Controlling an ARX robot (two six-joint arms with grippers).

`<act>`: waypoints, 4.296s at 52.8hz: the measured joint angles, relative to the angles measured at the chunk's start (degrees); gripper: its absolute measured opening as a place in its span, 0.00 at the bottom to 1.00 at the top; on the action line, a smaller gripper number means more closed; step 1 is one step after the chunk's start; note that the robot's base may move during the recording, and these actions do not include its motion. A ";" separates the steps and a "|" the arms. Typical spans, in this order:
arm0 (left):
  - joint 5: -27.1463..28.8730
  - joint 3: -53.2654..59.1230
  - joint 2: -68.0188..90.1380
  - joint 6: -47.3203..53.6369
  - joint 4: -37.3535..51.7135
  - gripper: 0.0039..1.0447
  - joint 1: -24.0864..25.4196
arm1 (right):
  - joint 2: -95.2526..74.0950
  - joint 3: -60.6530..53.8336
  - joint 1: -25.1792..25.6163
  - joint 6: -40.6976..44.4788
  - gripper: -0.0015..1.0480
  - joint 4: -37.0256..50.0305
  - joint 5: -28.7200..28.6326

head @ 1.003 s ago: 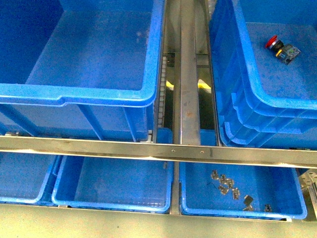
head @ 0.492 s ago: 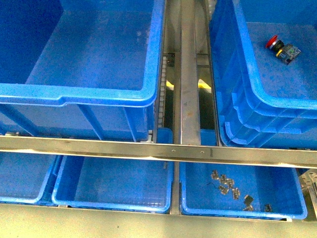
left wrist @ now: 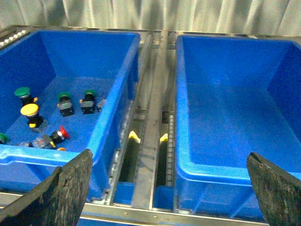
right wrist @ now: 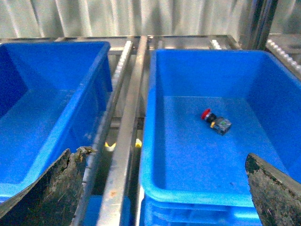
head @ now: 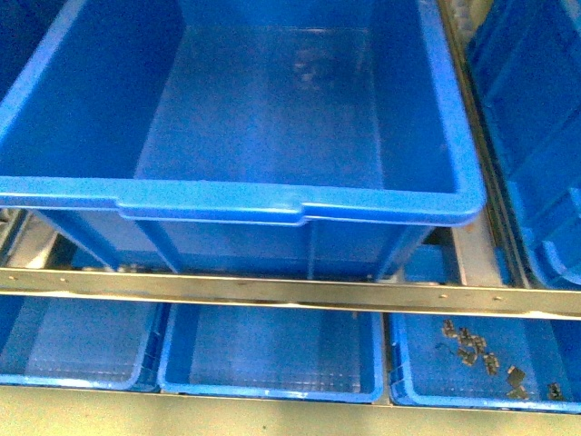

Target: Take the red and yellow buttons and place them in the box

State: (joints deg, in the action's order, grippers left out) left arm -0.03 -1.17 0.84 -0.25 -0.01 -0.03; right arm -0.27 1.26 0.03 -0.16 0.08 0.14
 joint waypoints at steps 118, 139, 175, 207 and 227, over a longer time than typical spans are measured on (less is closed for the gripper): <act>36.20 -19.47 41.99 -10.19 12.04 0.93 -11.34 | 0.04 -0.09 0.00 0.02 0.94 -0.15 -0.11; 30.01 -36.74 81.20 -20.48 17.55 0.93 -10.71 | 0.07 -0.09 0.00 0.02 0.94 -0.15 -0.11; 20.76 -64.70 117.35 -22.75 14.19 0.93 -6.71 | 0.07 -0.09 0.00 0.02 0.94 -0.15 -0.13; 17.55 -70.60 125.11 -21.20 13.44 0.93 -5.64 | 0.07 -0.09 0.00 0.00 0.94 -0.15 -0.13; 16.68 -70.71 125.17 -21.00 13.07 0.63 -5.05 | 0.07 -0.09 0.00 0.00 0.94 -0.15 -0.13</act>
State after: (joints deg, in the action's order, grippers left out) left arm 16.64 -71.88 126.02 -21.26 13.06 -5.08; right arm -0.21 1.17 0.03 -0.16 -0.08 0.01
